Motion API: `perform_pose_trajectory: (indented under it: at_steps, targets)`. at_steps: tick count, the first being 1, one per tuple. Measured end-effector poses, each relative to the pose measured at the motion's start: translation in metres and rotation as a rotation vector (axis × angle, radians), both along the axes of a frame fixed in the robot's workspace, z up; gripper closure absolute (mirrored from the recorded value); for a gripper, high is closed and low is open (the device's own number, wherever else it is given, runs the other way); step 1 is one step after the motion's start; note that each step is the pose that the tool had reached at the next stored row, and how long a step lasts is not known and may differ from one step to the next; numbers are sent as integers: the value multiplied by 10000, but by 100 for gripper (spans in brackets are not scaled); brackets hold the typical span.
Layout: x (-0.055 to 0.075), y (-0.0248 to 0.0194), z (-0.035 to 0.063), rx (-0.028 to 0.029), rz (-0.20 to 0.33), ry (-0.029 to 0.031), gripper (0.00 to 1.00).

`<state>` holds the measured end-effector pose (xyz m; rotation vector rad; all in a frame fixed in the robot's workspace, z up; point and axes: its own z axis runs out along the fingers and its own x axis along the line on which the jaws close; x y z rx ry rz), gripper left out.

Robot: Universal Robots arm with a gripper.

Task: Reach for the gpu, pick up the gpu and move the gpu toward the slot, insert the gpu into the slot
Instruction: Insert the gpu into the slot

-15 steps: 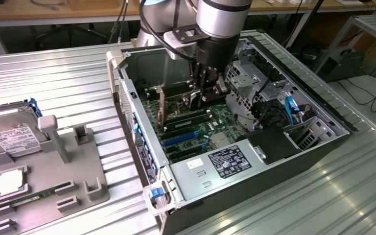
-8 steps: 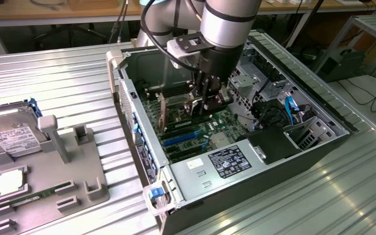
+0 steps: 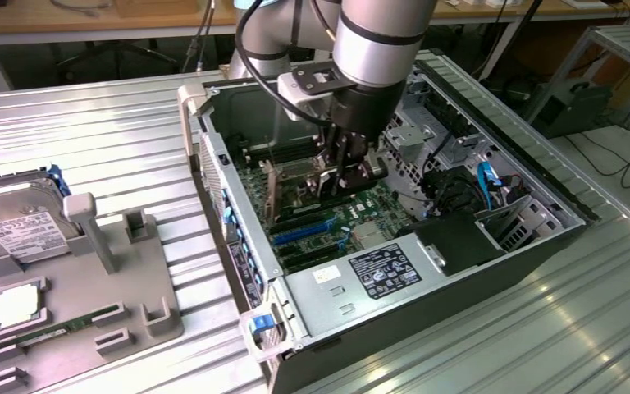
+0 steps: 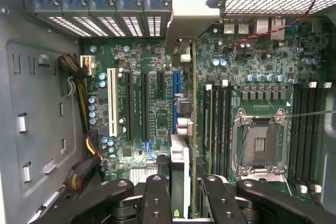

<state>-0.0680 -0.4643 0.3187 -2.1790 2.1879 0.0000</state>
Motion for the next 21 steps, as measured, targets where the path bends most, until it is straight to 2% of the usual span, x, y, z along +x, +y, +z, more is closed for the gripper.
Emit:
perform_pose_trajectory:
  at_steps: [9,12,15,21]
  targets:
    - [-41,0,-54,1,3,0,72]
    - [-51,0,-62,1,3,8,72]
    - [-119,2,-69,1,3,8,72]
    - [-137,1,-73,1,3,9,72]
